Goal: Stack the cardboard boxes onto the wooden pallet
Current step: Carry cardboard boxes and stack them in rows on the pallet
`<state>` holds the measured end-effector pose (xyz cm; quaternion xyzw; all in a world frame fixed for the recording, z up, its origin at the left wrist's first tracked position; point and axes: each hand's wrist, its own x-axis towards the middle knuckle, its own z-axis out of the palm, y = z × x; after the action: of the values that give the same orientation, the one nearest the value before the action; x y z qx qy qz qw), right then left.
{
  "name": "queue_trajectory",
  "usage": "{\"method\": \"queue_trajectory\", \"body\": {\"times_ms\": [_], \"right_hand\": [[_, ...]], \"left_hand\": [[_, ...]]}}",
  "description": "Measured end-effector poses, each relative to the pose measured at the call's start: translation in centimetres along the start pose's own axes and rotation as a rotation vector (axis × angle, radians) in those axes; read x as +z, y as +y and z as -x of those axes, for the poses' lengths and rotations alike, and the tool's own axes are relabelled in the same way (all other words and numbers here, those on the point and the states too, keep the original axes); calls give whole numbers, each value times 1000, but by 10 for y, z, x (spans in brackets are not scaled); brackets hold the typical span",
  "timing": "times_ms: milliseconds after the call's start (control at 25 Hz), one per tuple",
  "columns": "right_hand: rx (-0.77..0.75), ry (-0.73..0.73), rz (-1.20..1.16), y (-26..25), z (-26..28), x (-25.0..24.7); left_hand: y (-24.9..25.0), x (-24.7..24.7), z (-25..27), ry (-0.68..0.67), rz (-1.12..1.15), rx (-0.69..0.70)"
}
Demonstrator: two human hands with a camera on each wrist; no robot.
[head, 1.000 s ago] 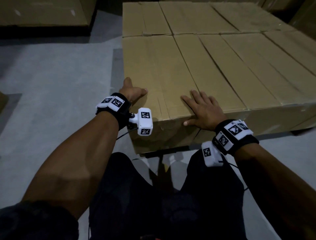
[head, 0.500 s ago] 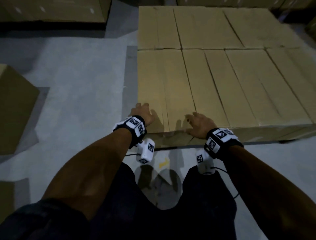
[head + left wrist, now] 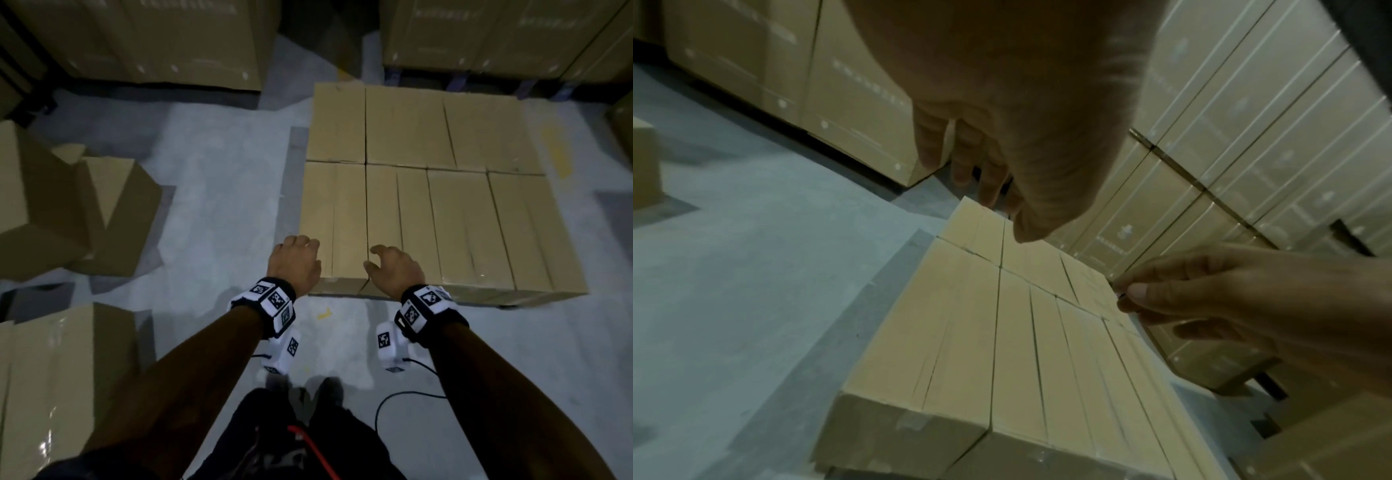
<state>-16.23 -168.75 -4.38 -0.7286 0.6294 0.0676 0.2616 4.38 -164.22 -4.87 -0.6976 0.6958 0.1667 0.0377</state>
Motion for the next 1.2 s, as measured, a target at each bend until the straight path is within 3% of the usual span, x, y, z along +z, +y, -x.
{"method": "queue_trajectory", "body": {"times_ms": [320, 560, 920, 1200], "right_hand": [[-55, 23, -8, -23, 31, 2], [-122, 59, 25, -65, 43, 10], [-357, 6, 69, -243, 44, 70], [-617, -141, 184, -409, 55, 139]], "left_hand": [[-8, -8, 53, 95, 0, -58], [-49, -13, 83, 146, 9, -89], [-212, -7, 174, 188, 72, -348], [-338, 9, 273, 235, 154, -733]]}}
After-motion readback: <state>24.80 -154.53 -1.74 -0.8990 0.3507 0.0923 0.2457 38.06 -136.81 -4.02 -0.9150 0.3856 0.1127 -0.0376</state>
